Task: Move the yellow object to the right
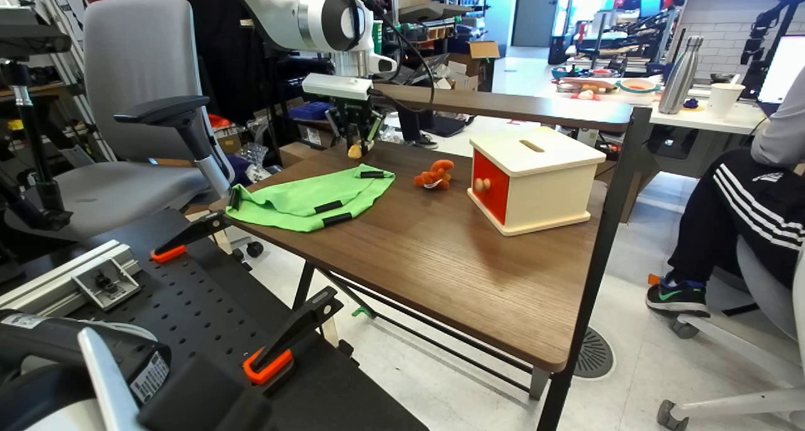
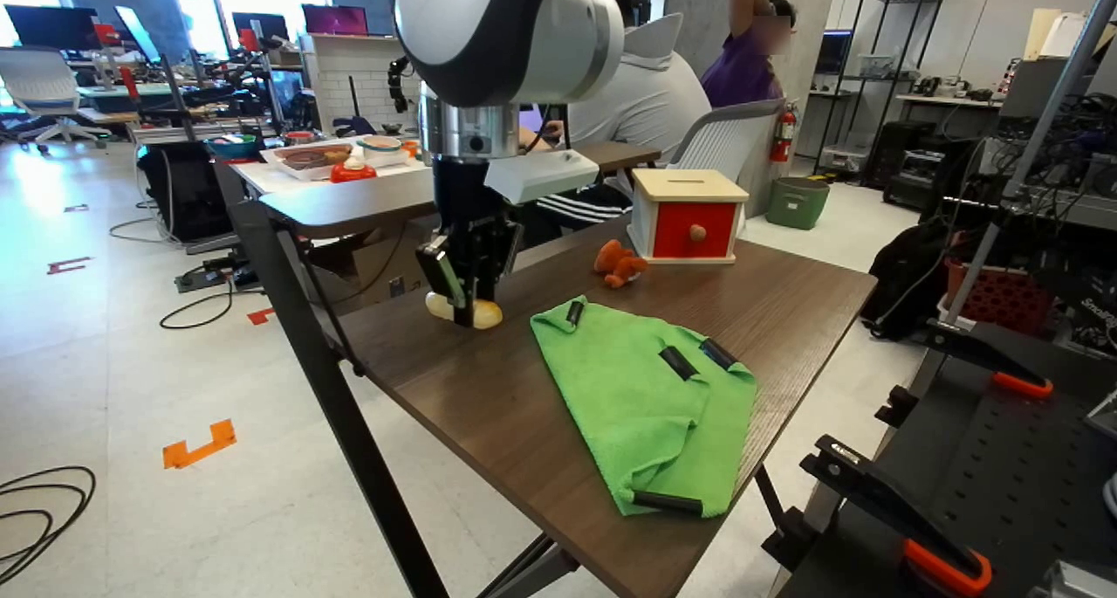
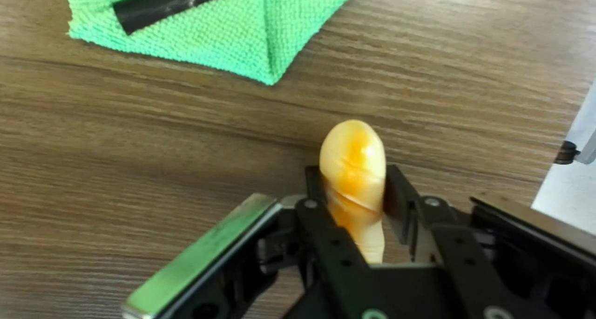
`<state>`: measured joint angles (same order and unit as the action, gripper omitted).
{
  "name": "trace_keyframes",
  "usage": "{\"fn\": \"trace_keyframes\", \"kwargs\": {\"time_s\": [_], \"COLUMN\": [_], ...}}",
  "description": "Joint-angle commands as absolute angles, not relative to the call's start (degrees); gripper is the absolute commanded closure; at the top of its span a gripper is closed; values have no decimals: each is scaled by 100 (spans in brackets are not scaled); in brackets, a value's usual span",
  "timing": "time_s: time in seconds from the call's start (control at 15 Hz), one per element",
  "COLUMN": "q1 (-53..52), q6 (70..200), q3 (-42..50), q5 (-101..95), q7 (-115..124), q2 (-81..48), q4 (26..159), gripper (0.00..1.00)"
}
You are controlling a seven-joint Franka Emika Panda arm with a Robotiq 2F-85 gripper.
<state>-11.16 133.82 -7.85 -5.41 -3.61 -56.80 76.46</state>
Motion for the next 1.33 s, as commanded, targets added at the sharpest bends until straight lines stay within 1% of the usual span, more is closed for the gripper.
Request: {"fn": "trace_keyframes", "kwargs": {"time_s": [0.0, 0.27, 0.6, 1.0, 1.27], "q1": [-1135, -996, -495, 733, 1500], "q6": [13214, 12975, 13444, 13645, 13693], "q3": [-774, -736, -477, -89, 190], "q5": [-520, -498, -306, 730, 1668], "q7": [-415, -388, -261, -737, -1317], "q2": [-4819, -3813, -2639, -1901, -1789], "q4": [8604, 9798, 11147, 11982, 12287], "gripper": [90, 90, 90, 90, 90]}}
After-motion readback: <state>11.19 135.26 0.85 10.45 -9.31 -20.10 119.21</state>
